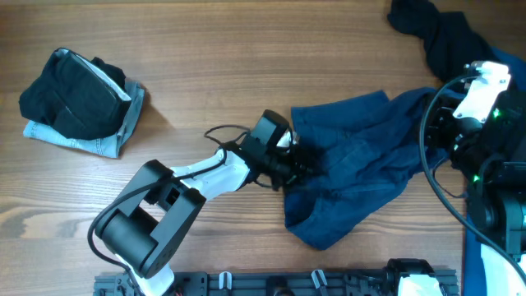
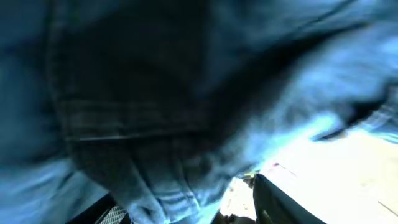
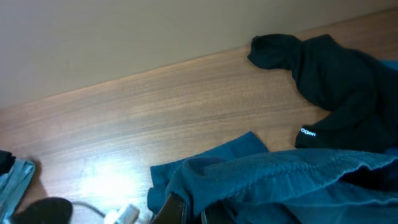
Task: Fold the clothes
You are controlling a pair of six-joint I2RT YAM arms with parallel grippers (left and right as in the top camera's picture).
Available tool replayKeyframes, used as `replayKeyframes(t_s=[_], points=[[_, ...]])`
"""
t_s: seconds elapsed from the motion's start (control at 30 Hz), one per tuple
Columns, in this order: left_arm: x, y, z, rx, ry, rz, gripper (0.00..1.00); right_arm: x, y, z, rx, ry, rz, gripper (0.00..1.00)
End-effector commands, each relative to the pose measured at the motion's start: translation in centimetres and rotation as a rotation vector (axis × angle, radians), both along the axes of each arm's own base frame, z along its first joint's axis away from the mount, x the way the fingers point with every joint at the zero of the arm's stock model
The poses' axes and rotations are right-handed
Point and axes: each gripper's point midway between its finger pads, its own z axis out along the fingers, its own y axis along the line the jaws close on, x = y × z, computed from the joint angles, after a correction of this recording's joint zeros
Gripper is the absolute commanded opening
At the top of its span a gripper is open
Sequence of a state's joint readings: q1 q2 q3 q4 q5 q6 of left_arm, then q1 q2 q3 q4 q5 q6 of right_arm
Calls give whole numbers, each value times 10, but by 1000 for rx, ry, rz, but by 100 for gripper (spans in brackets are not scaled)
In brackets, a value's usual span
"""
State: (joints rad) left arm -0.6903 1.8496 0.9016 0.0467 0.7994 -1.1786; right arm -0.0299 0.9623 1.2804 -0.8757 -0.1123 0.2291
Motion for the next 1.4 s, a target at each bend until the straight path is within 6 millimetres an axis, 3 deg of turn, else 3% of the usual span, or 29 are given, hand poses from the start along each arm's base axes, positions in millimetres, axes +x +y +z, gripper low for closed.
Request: replayKeyframes(t_s=[0.0, 0.07, 0.13, 0.27, 0.4, 0.5, 0.63, 0.73, 0.83, 0.93, 1.03, 1.2, 1.3, 1.37], points=[[16, -1, -2, 22, -42, 67, 46, 0, 2, 10, -7, -25, 23, 4], [19, 0, -4, 35, -53, 81, 23, 0, 2, 10, -7, -25, 24, 4], [18, 0, -4, 29, -67, 65, 6, 0, 2, 10, -7, -25, 23, 4], [12, -3, 2, -8, -129, -16, 4, 0, 2, 10, -7, -25, 23, 4], [13, -2, 30, -66, -241, -70, 4, 0, 2, 10, -14, -27, 25, 4], [25, 17, 68, -62, -442, -83, 4, -1, -1, 12, -30, -35, 16, 4], [47, 80, 127, 57, -697, -24, 4, -1, -6, 12, -44, -35, -9, 4], [56, 144, 196, 175, -913, 72, 4, -2, -8, 11, -34, -28, -32, 4], [49, 213, 284, 326, -1147, 261, 4, -2, -7, 10, 11, -21, -53, 4], [24, 235, 341, 364, -1296, 313, 4, -2, -3, 12, 22, -30, -31, 4], [4, 240, 366, 380, -1352, 286, 4, -4, 10, 19, 14, -58, 65, 4], [-9, 253, 378, 467, -1378, 261, 4, -14, 6, 33, -2, -108, 37, 4], [-17, 260, 395, 498, -1418, 277, 4, -28, 2, 56, -23, -170, 21, 5], [-25, 265, 417, 507, -1478, 299, 4, -40, -2, 74, -57, -212, 5, 4]])
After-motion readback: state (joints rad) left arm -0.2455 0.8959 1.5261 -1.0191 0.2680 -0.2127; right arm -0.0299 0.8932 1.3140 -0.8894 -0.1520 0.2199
